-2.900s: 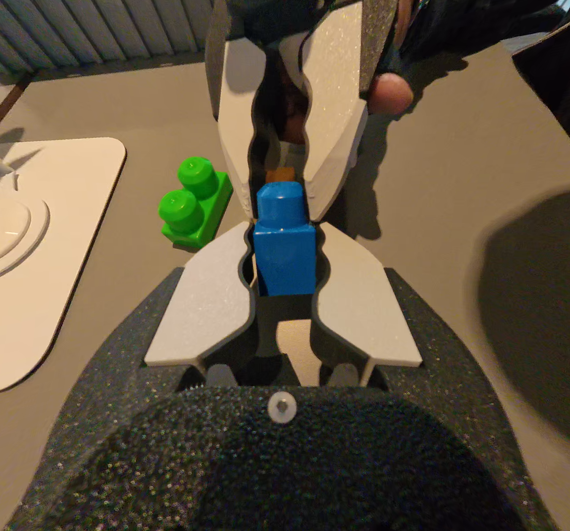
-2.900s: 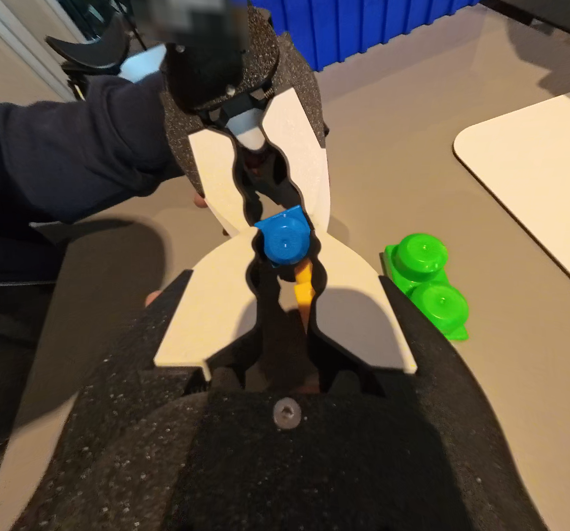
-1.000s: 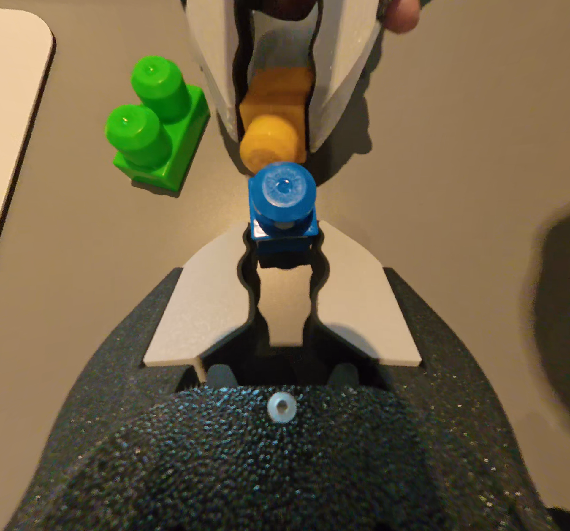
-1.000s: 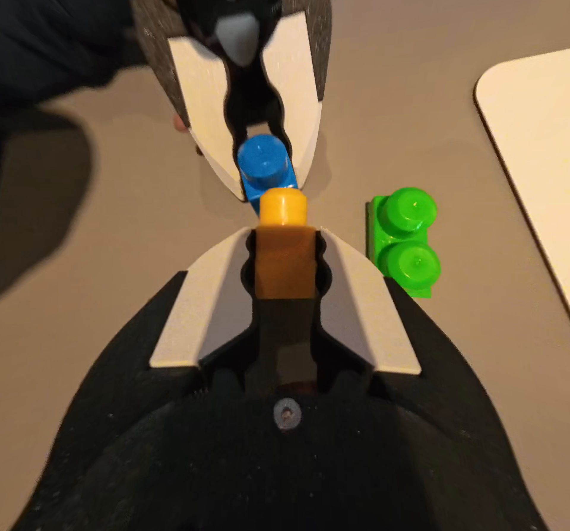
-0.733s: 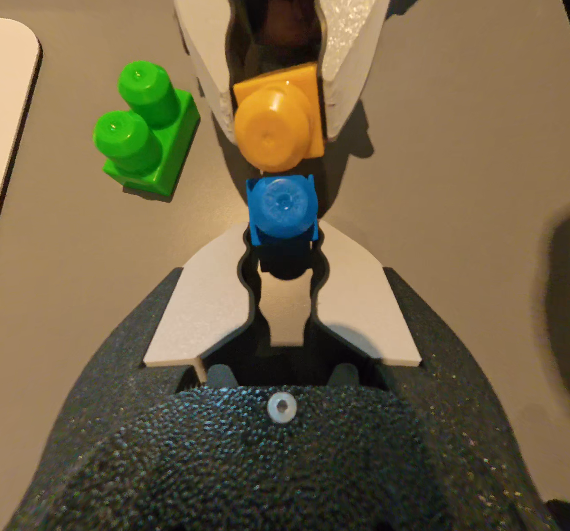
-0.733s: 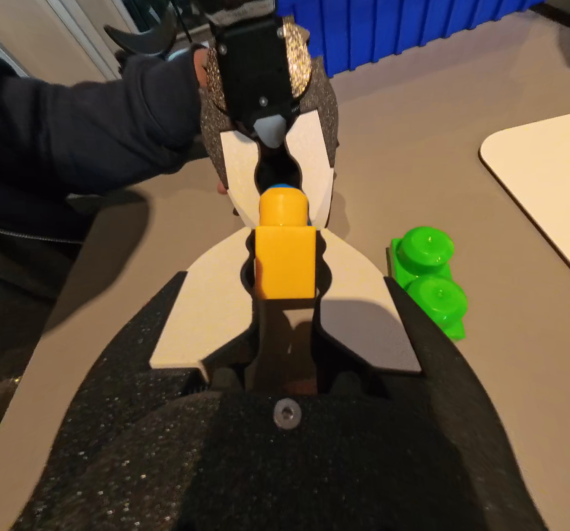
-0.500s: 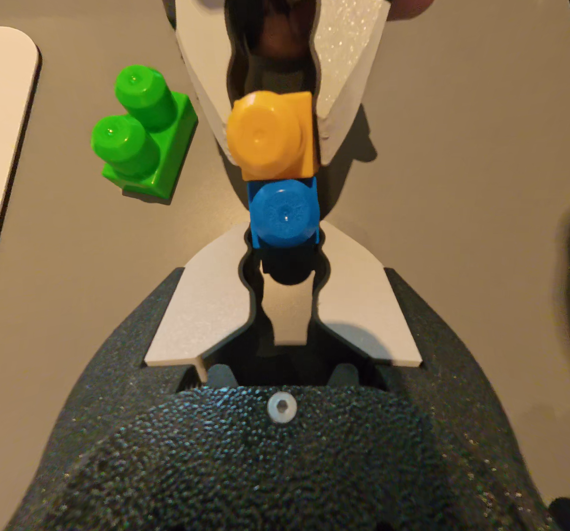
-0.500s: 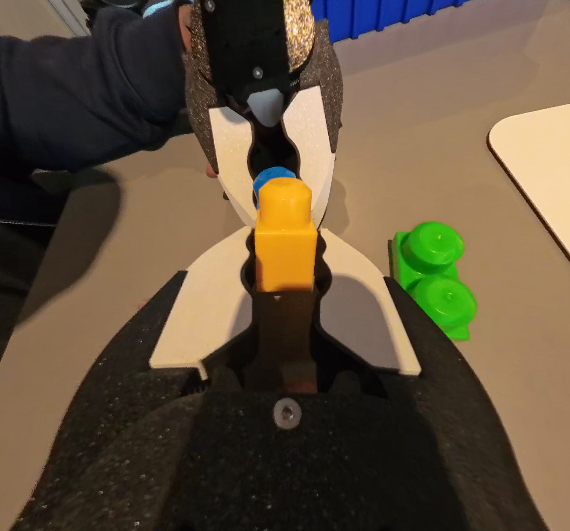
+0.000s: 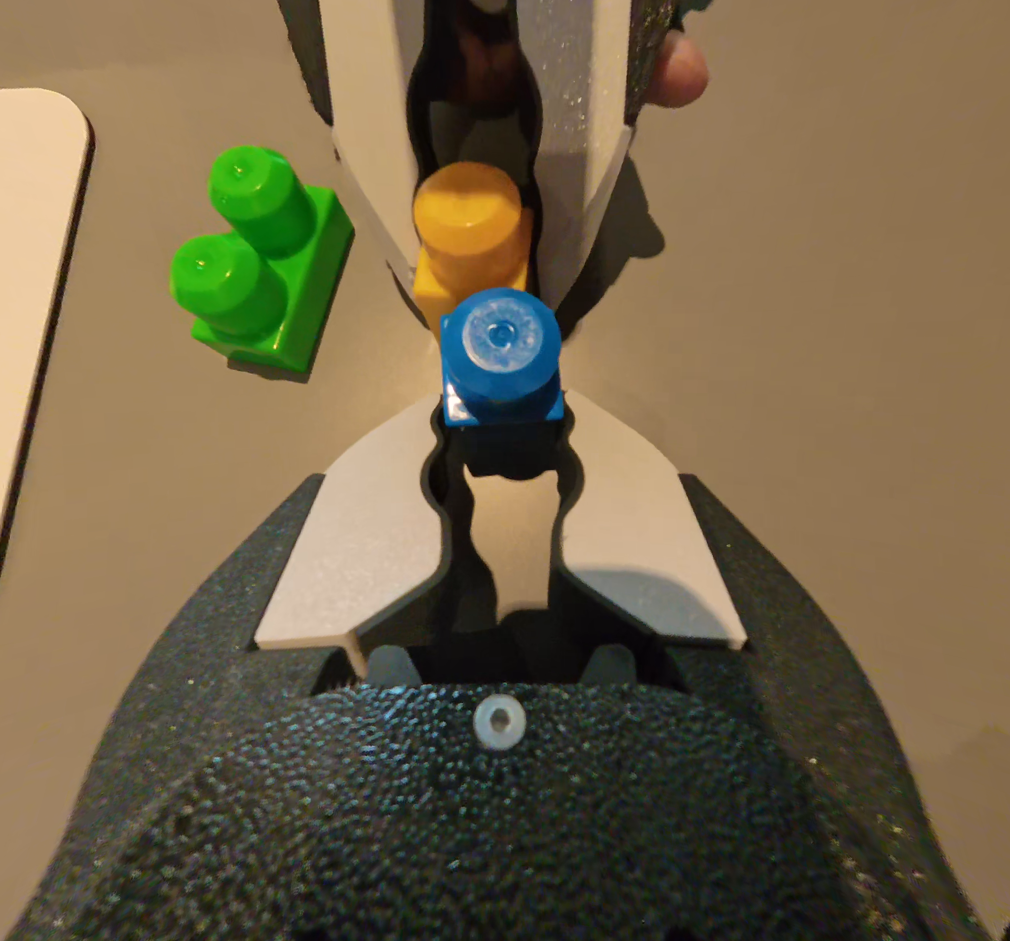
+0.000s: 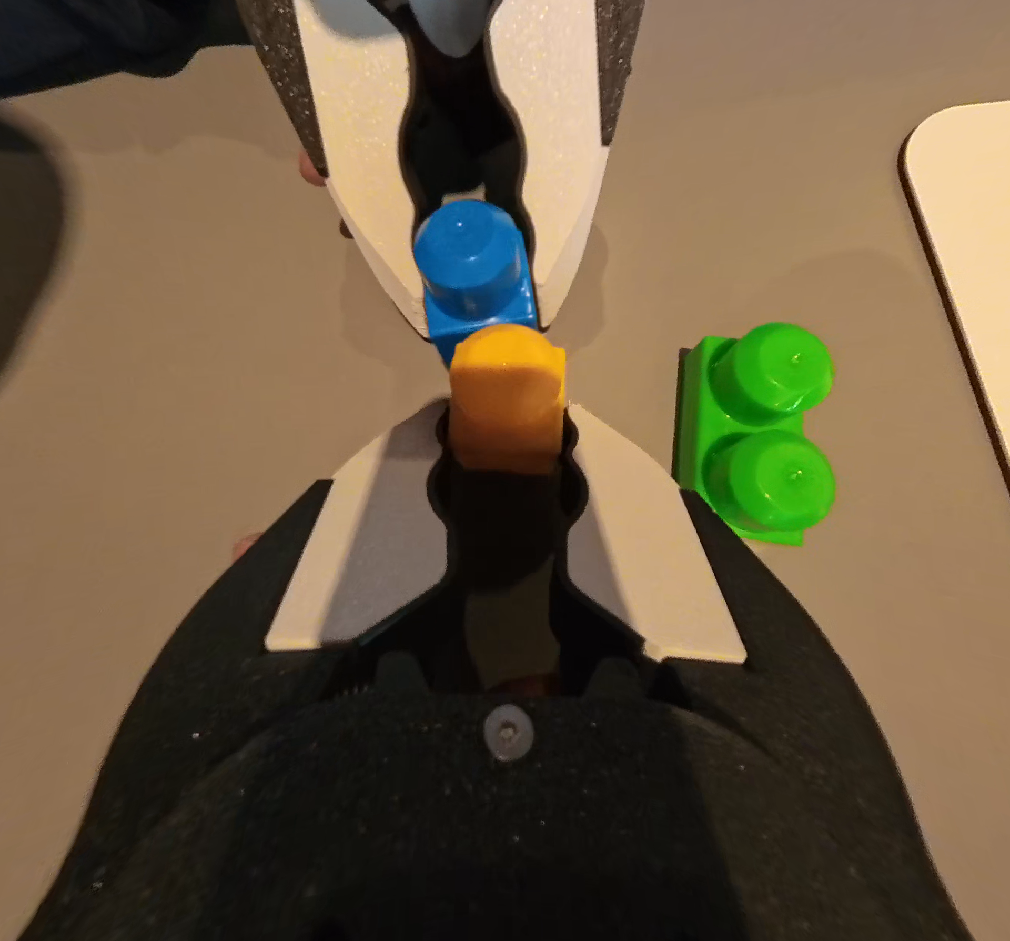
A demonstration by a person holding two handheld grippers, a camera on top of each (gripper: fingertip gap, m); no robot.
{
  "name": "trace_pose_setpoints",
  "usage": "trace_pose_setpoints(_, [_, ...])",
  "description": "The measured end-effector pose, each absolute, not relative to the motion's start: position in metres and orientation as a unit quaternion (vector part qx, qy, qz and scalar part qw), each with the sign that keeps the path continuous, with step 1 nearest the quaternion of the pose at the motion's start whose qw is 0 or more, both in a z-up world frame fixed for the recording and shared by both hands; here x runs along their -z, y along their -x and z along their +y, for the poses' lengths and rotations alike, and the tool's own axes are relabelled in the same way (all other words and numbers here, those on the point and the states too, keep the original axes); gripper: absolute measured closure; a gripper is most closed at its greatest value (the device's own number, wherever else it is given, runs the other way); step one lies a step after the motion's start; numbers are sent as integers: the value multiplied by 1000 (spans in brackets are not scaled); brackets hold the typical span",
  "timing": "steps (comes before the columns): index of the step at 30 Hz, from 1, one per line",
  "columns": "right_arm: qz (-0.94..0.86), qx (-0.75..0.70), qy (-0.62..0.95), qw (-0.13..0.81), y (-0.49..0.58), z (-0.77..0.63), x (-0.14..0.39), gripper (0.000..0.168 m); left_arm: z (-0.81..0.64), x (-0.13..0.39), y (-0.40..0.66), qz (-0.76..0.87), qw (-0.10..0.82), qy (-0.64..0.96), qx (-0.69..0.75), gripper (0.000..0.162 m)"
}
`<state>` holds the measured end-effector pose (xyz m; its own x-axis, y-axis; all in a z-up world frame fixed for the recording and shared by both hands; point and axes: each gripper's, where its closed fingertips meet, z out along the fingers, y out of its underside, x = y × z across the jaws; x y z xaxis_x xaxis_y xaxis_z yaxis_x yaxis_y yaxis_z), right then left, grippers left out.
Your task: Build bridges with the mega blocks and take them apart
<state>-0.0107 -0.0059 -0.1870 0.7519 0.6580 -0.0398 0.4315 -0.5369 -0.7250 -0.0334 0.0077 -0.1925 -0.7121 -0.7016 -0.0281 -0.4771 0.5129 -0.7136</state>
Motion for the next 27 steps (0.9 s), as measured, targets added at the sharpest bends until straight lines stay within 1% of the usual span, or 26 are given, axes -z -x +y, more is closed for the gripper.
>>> trace_pose_setpoints(12, [-364, -204, 843, 340, 16, -13, 188, 130, 5, 196, 30, 860, 166, 341, 340, 125])
trace_pose_setpoints(15, [-375, -195, 841, 337, 17, -15, 190, 122, 5, 196, 30, 860, 165, 343, 340, 125])
trace_pose_setpoints(18, [-376, -184, 842, 341, 15, -14, 190, 118, 4, 196, 32, 861, 164, 341, 341, 125])
trace_pose_setpoints(20, [-376, -173, 843, 345, 13, -12, 191, 119, 3, 196, 32, 862, 163, 337, 342, 125])
trace_pose_setpoints(23, [-379, -173, 842, 344, 13, -13, 191, 131, 1, 196, 30, 862, 164, 337, 341, 125])
trace_pose_setpoints(26, [-381, -170, 842, 343, 14, -13, 192, 130, -1, 196, 29, 862, 166, 337, 341, 124])
trace_pose_setpoints(27, [-382, -169, 842, 341, 13, -13, 193, 128, 0, 196, 29, 861, 167, 339, 341, 122])
